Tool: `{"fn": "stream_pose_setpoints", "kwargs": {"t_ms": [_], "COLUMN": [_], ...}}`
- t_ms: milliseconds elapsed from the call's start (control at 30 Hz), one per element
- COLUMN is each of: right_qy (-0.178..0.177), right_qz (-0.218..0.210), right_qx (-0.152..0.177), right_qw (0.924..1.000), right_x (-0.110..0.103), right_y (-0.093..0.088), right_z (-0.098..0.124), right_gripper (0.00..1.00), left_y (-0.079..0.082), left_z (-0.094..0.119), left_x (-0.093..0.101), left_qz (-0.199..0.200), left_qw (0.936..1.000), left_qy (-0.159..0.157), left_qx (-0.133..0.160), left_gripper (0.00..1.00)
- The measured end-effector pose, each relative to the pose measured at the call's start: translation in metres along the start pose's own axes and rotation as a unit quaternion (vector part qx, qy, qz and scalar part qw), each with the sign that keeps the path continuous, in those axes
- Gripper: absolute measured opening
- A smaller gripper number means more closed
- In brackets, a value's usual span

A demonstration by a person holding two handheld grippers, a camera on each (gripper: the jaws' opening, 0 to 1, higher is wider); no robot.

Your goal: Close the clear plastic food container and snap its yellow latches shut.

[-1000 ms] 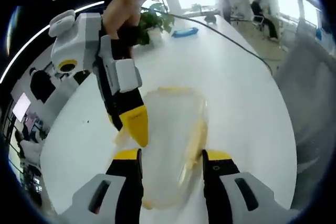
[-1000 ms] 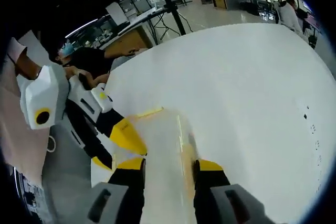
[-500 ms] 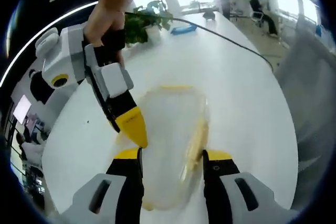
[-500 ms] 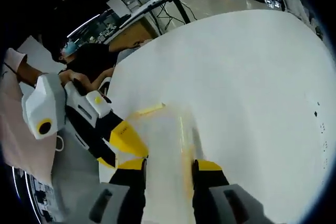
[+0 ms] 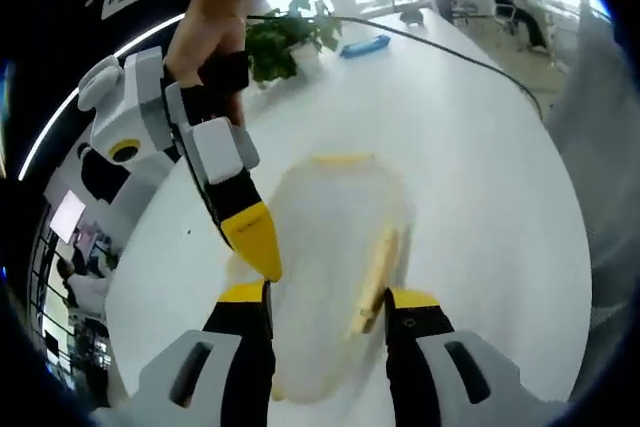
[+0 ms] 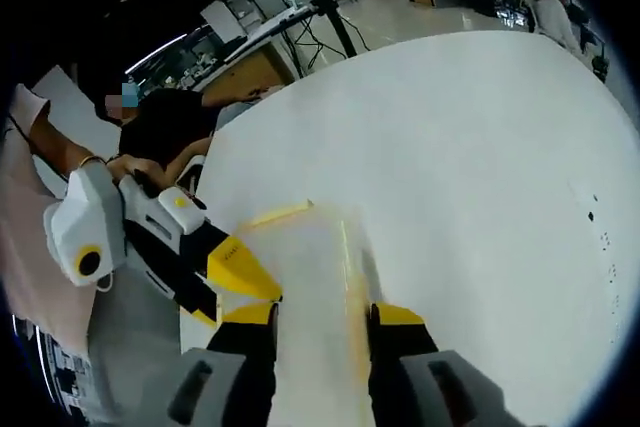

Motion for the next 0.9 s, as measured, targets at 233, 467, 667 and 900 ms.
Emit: {"fn": "stream_pose_setpoints", "kwargs": {"t_ms": [233,467,667,900], "right_qy": [-0.045,-0.084,-0.109,-0.159], "right_qz": [0.048,0.052,0.058,0.043], "right_qx": [0.011,0.033,0.064,0.095], "right_qw": [0.9978,0.9946,0.9903,0.9817], "right_x": [-0.001,-0.004,-0.007,-0.005], "right_y": [0.004,0.003,0.001,-0.002], "right_z": [0.003,0.005,0.003,0.011], "right_gripper": [0.34,0.35,0.47,0.51], "left_y": [0.001,0.0,0.001,0.001], "left_z": [0.0,0.001,0.001,0.001], "left_x": [0.0,-0.001,-0.001,0.0], "left_qz": [0.004,0.004,0.011,0.006], "left_qw": [1.0,1.0,0.9998,0.9999], "left_qy": [0.006,0.005,0.011,0.01], "left_qx": [-0.003,0.005,0.01,0.012], "left_gripper": [0.41,0.41,0.41,0.42]}}
Point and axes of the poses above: the point that each gripper's makers call its tool centre point, and the gripper's own axes: z roughly backward along the fingers, x roughly to its right, y roughly out of its top, the point moved 1 cm from there along z, roughly backward along the fingers, and after that the axes turned 13 degrees about y, right-handed, at the moved point
